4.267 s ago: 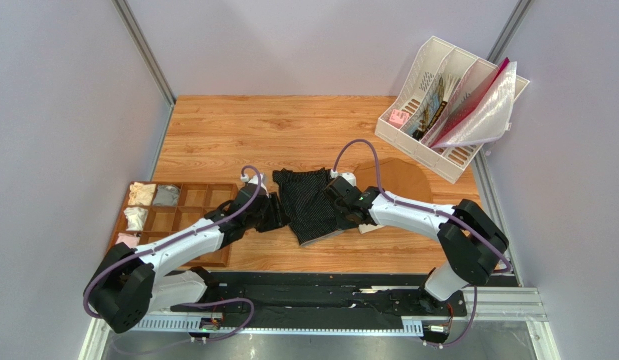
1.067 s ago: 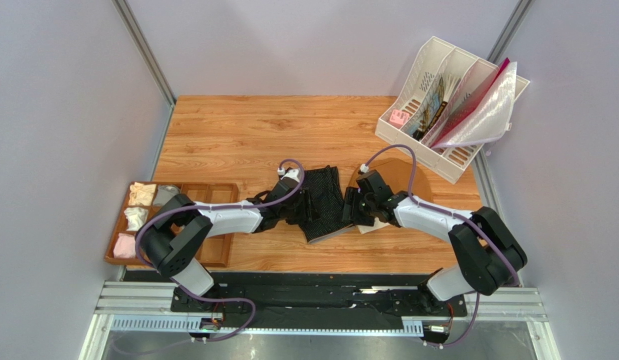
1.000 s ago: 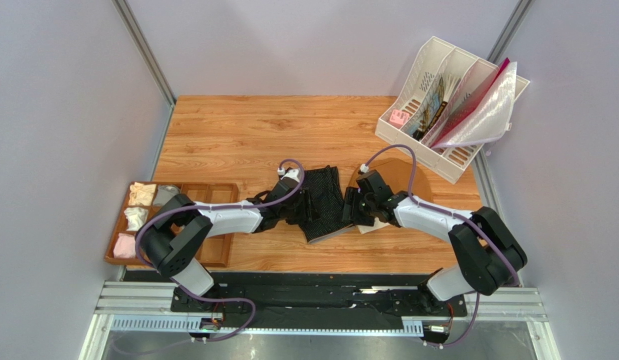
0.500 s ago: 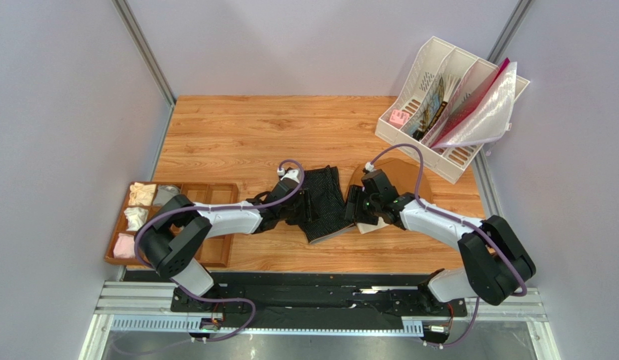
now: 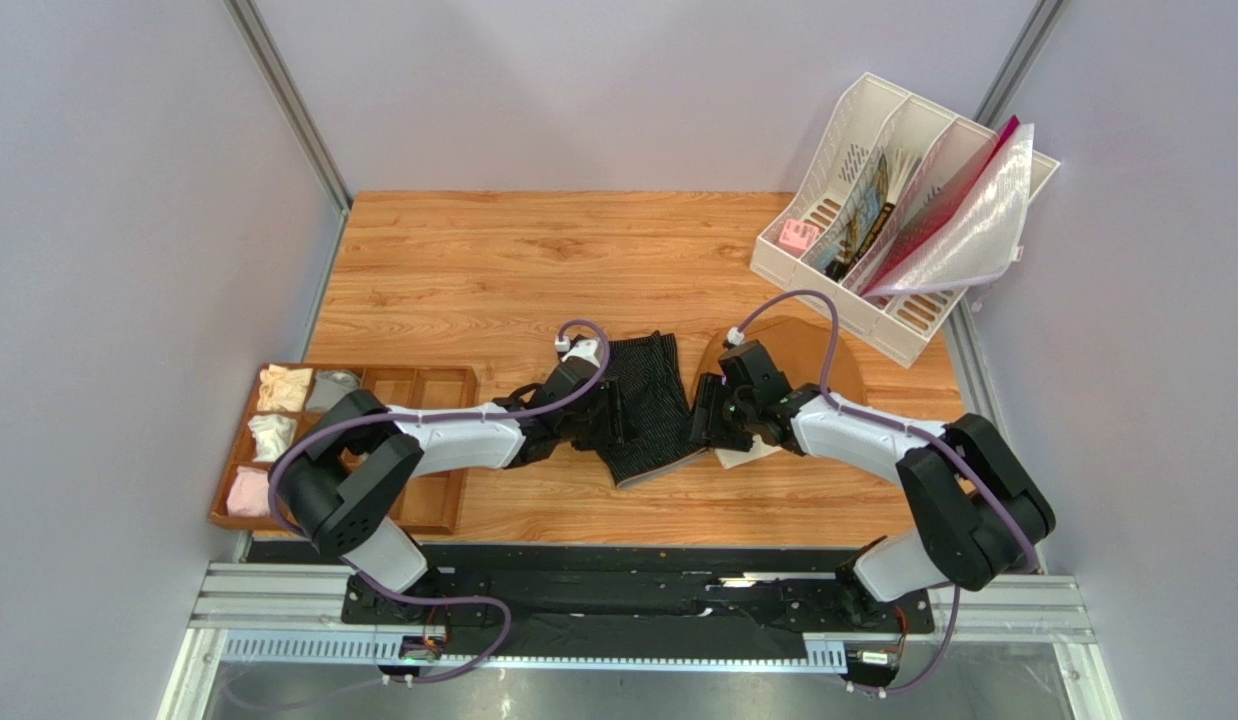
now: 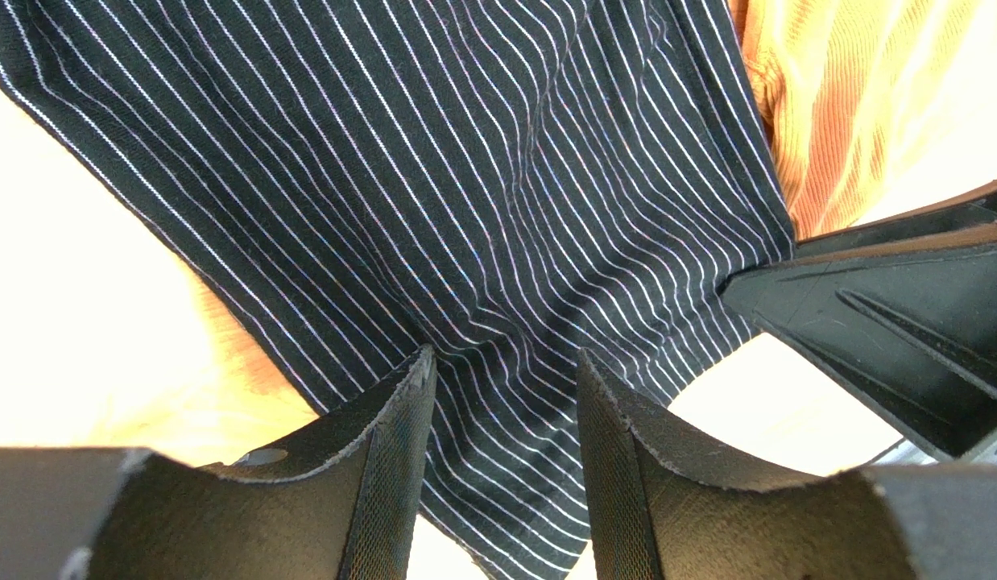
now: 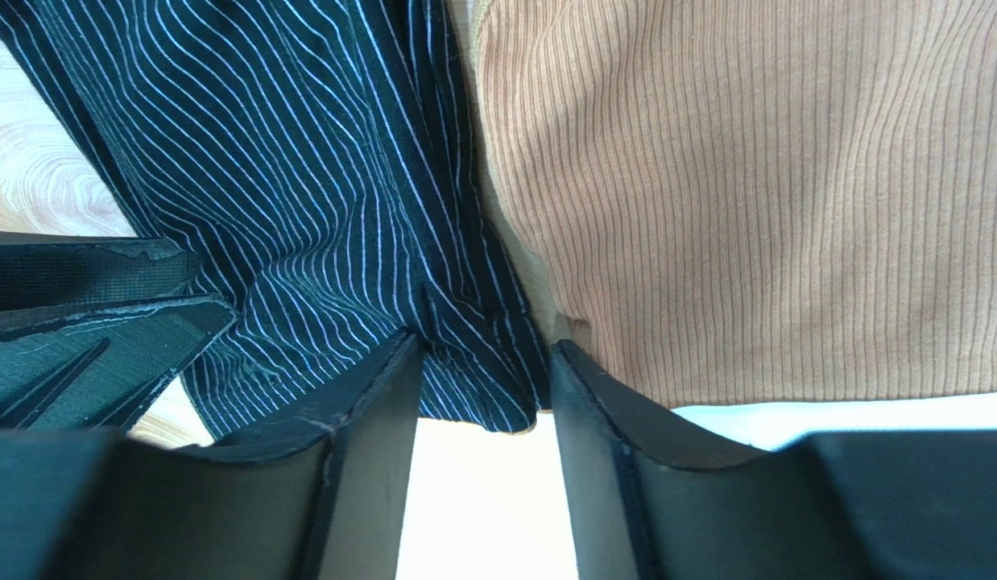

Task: Roll the underwear
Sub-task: Fold the underwear at the center of the board.

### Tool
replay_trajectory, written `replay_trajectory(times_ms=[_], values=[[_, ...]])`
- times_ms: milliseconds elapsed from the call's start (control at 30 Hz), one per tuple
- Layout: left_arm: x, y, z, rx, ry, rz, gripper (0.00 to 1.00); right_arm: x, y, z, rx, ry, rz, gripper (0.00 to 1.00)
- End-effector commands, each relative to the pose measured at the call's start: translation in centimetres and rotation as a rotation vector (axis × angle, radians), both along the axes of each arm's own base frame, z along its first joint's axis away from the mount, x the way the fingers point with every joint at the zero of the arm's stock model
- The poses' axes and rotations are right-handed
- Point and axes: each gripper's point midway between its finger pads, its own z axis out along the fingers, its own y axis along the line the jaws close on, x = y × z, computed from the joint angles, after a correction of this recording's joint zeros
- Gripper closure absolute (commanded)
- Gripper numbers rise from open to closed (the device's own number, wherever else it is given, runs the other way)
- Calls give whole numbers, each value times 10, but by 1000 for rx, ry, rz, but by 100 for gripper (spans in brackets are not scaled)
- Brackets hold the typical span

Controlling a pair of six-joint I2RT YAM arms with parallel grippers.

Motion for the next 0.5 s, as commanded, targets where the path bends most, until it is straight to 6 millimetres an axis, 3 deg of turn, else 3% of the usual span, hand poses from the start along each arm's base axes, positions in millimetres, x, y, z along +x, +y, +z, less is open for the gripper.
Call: replay_trajectory(times_ms=[0, 267, 433, 467], values=[[-18, 20, -19, 98, 54, -17, 47, -4, -8, -15, -50, 36, -21, 57], [-19, 17, -18, 96, 47, -23, 47, -5, -12, -21, -82, 51, -18, 97], [-19, 14, -19, 97, 52, -27, 47, -4, -10, -7, -133, 14, 10, 100], [-18, 14, -19, 94, 49, -25, 47, 4, -10, 2, -157, -27, -2, 100]])
